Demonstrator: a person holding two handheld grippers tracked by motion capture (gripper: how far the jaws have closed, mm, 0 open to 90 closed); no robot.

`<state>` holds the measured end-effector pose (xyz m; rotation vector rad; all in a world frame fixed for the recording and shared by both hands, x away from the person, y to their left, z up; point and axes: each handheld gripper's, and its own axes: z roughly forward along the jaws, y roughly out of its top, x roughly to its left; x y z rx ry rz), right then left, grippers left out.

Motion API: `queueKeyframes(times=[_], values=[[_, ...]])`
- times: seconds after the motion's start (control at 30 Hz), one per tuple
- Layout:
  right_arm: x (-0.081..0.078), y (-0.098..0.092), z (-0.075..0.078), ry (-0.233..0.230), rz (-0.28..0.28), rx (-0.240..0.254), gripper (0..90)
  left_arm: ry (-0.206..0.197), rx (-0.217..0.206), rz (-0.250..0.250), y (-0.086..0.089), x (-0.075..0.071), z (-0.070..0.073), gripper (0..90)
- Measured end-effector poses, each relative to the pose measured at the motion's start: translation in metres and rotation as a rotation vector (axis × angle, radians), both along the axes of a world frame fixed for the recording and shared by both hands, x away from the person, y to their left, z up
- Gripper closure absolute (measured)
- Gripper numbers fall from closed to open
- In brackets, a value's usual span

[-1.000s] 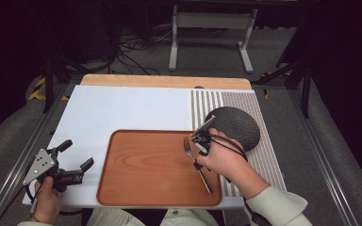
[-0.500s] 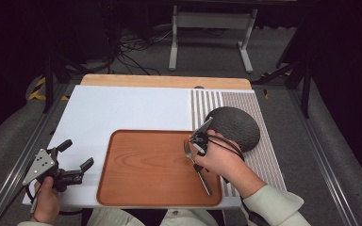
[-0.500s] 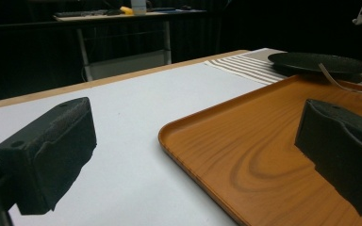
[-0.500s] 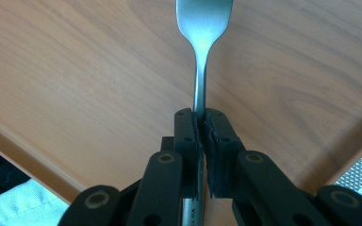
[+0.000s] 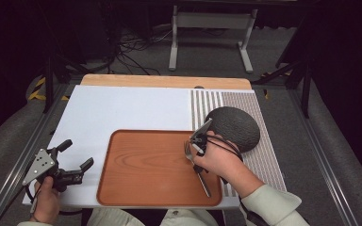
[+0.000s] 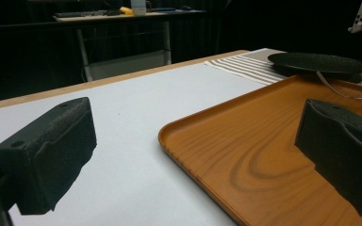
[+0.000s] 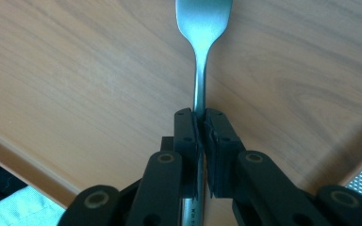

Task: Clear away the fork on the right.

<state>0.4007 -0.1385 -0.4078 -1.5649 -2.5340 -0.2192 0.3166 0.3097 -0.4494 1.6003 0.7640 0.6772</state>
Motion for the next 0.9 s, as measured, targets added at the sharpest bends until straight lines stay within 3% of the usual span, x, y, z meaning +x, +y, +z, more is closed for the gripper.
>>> queueKeyframes(times=[0.37,0.67,0.77,0.8,0.83,0.87,0.9], values=[[0.001,0.0,-0.001,0.011,-0.015,0.008,83.8,0.0,0.0,0.0,0.0,0.0,0.0,0.0],[0.0,-0.003,0.005,-0.02,-0.022,0.044,74.2,0.0,0.001,0.0,0.0,0.0,0.0,0.0],[-0.001,-0.003,0.009,-0.076,0.004,0.091,59.3,0.0,0.0,0.0,0.0,0.0,0.0,0.0],[-0.002,-0.003,0.01,-0.119,0.027,0.123,49.4,0.0,0.0,0.0,0.0,0.0,0.0,0.0],[-0.002,-0.001,0.01,-0.219,0.075,0.185,31.9,-0.001,0.001,-0.001,0.0,0.0,0.0,0.0],[-0.002,-0.001,0.01,-0.219,0.075,0.185,31.9,-0.001,0.001,-0.001,0.0,0.0,0.0,0.0],[-0.002,-0.001,0.011,-0.27,0.103,0.208,26.2,0.0,0.0,0.001,0.0,0.0,0.0,0.0]])
